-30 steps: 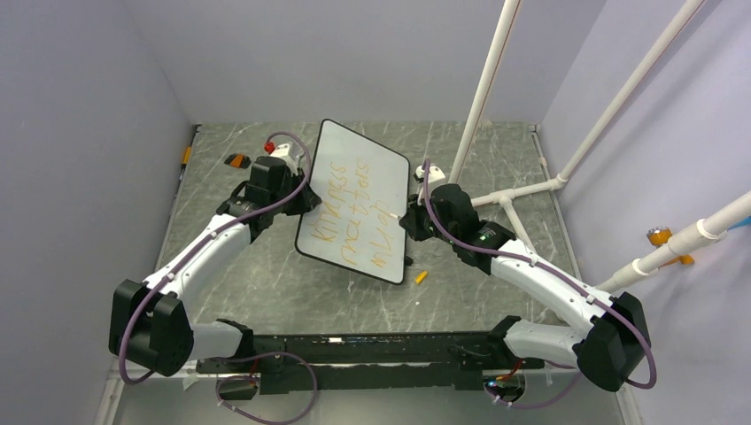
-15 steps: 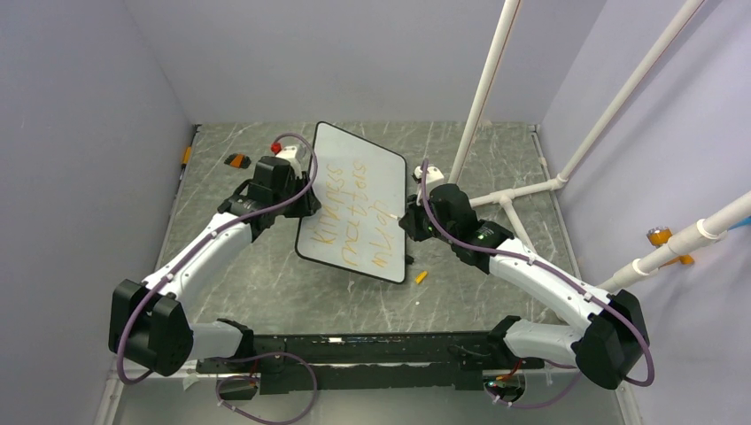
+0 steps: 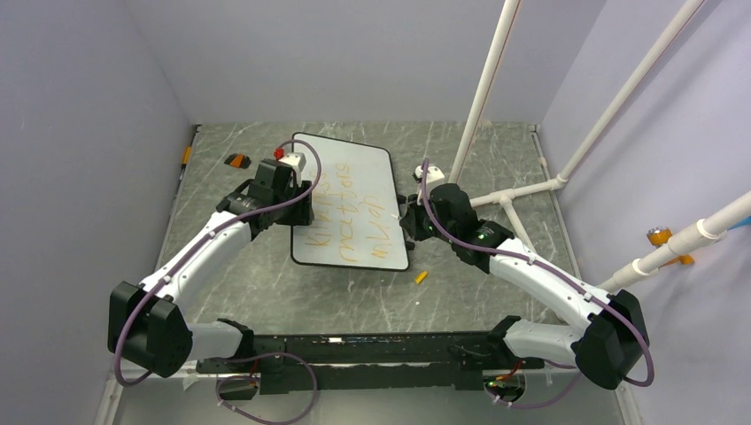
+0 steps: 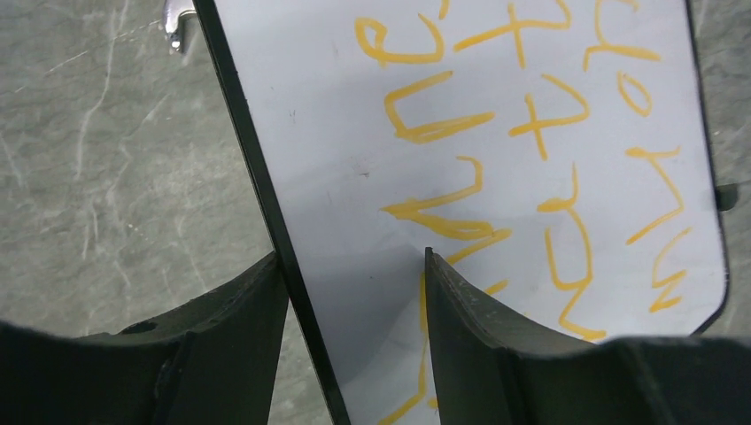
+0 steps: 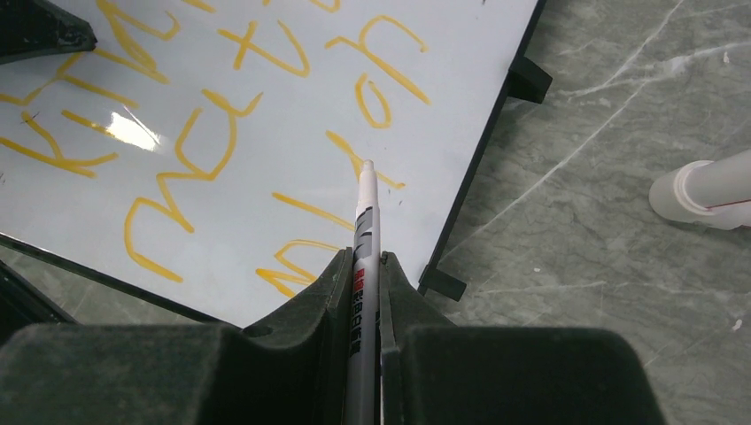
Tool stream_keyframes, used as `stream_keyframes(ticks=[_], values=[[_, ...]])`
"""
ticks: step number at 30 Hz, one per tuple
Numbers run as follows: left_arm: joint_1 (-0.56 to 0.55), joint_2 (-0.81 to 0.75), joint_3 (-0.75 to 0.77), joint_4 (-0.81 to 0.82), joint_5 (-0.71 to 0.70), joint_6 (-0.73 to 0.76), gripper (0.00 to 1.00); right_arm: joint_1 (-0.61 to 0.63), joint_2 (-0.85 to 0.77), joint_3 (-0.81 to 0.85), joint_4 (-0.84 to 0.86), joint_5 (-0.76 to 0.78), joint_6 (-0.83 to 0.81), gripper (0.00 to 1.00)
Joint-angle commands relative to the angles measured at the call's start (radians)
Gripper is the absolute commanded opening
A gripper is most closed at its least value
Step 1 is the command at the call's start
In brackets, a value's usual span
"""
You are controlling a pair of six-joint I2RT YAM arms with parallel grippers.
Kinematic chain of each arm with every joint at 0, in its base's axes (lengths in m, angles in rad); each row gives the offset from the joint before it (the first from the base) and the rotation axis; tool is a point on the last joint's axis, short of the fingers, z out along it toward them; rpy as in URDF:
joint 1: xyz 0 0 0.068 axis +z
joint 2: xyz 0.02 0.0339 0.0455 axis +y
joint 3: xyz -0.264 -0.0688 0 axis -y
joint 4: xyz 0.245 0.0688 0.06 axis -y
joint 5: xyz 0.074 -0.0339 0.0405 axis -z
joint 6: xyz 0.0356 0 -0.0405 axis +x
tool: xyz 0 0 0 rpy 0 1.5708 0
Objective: Write a sentence on the whiteboard
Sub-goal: Put down the whiteboard on the whiteboard stand.
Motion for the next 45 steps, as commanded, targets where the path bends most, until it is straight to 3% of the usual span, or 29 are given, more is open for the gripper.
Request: stream_keyframes(ticks=[1, 25, 36, 45], values=[[-0.009, -0.024, 0.014, -0.135, -0.046, 0.067, 0.59, -0.005, -0.001, 0.014, 0.042, 0.018, -0.011, 0.0], [-0.083, -0.002, 0.152, -0.1, 0.035, 0.055, 0.59, -0.008, -0.008, 0.029, 0.03, 0.022, -0.019, 0.0], [-0.084, -0.039, 0.291, -0.215, -0.067, 0.145, 0.61, -0.009, -0.017, 0.068, 0.006, 0.033, -0.032, 0.0], [-0.154, -0.13, 0.356, -0.23, 0.003, 0.229, 0.6, -0.013, -0.035, 0.127, -0.041, 0.093, -0.017, 0.0]])
